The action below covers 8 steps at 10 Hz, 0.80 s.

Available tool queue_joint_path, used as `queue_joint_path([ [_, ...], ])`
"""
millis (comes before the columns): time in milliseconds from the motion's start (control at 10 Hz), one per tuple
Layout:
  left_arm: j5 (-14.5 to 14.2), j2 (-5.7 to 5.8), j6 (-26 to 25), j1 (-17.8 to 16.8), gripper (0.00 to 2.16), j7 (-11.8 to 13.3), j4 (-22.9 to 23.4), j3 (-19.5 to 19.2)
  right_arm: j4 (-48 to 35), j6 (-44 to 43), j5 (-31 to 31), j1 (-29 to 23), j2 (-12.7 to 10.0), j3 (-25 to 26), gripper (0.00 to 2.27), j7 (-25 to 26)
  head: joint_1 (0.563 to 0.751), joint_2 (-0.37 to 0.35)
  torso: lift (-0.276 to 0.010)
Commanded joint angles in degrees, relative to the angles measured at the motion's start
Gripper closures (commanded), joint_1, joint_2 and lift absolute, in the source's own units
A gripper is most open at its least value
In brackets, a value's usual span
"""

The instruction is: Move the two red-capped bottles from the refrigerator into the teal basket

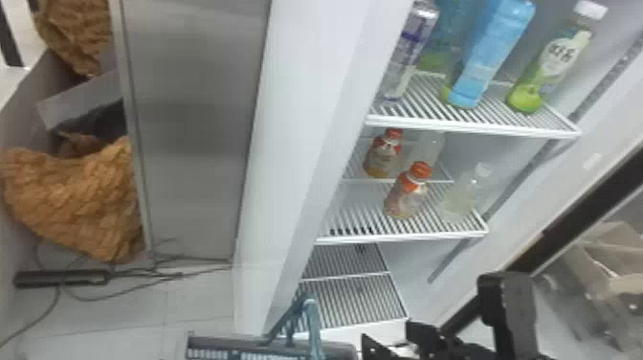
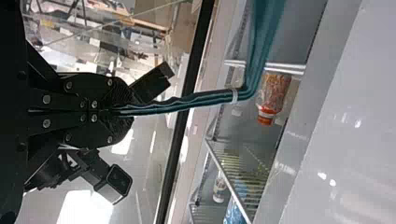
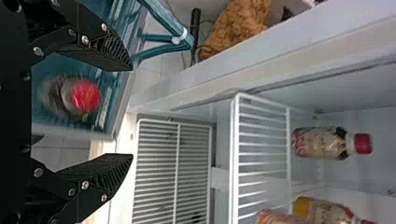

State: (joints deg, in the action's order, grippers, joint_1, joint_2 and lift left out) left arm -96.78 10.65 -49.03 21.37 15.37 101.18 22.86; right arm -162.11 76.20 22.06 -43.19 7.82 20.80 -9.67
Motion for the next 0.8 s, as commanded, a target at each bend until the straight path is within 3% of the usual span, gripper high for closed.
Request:
queue_joint_path([
  [0,0.0,-0.01,0.0,0.0,1.15,0.0,0.0,0.1,0.3,-1.3,-1.2,0.0,-0.1,0.0,0.4,0.0,0.695,-0.35,-0.224],
  [200,0.0,0.08,0.0,0.1,1.15,0.0,0.0,0.2,5.2,-15.5,-3.4,0.2,-0.1,-0.8,0.4,-0.6,0.695,-0.35,-0.224],
  [500,-0.2,0.16,0.0,0.1,1.15,0.0,-0.1,0.3,21.4,-46.4,-4.5,3.1,-0.3,-2.5,0.4,-4.5,0.695,-0.35,-0.224],
  [700,-0.2,0.25,0.0,0.0,1.15,0.0,-0.1,0.7,29.3,-56.2,-6.1,7.3,-0.3,-3.2,0.41,-5.2,0.695,-0.35,-0.224],
])
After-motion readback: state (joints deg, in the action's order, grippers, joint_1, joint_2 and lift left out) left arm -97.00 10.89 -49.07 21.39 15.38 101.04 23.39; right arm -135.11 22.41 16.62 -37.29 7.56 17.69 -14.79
